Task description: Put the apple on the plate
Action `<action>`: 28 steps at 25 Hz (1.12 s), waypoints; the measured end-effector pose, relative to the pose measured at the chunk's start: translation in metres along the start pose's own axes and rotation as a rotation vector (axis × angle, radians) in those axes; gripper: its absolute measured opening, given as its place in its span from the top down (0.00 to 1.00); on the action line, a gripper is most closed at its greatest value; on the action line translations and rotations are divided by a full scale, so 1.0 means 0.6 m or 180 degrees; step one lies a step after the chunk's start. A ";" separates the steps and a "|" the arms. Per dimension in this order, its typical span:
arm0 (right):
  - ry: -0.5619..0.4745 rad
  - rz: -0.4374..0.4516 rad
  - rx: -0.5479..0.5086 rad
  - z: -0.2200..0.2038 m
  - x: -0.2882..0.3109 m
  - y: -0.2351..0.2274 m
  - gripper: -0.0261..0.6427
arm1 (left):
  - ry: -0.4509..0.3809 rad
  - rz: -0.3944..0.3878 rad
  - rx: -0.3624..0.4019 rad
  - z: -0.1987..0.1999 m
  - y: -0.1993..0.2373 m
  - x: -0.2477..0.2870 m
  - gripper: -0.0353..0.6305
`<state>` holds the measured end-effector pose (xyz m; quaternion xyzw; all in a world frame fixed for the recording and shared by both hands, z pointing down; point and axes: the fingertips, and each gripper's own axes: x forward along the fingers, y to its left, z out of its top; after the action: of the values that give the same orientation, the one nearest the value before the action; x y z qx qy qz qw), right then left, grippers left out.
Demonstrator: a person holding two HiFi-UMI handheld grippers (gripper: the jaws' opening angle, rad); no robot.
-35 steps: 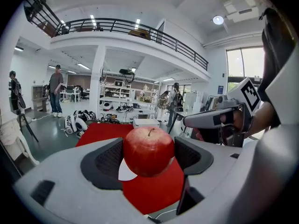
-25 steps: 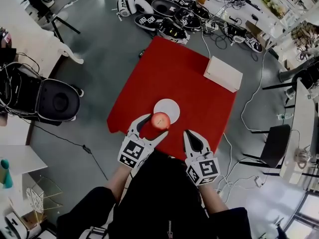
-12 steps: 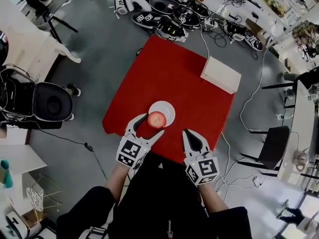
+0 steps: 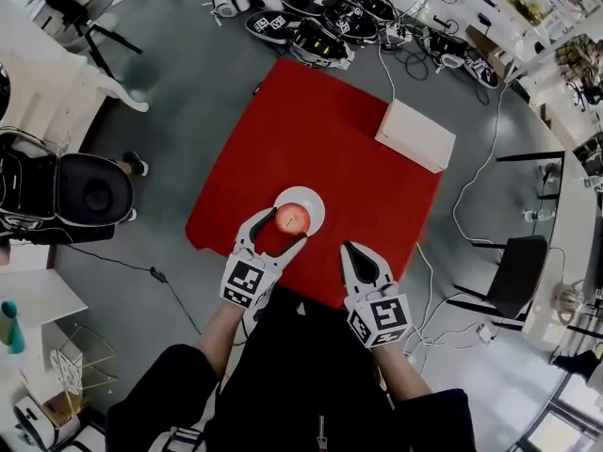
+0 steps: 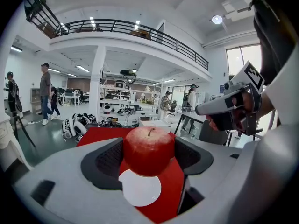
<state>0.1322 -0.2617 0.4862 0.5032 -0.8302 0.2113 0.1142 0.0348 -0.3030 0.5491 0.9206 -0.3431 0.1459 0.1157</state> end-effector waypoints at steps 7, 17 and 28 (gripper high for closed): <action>0.0108 0.0056 0.0009 -0.023 0.009 0.003 0.94 | 0.0029 -0.0026 0.0143 -0.039 0.005 0.038 0.44; 0.0273 0.0002 0.0078 -0.059 0.000 0.013 0.94 | 0.0234 -0.0113 0.0237 -0.138 0.014 0.102 0.44; 0.0371 -0.0151 0.0156 -0.085 -0.011 0.002 0.94 | 0.0419 -0.0039 0.0087 -0.222 0.043 0.157 0.44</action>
<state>0.1330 -0.2324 0.5283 0.5122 -0.8045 0.2577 0.1549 0.0604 -0.3368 0.7089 0.9126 -0.3272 0.2102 0.1263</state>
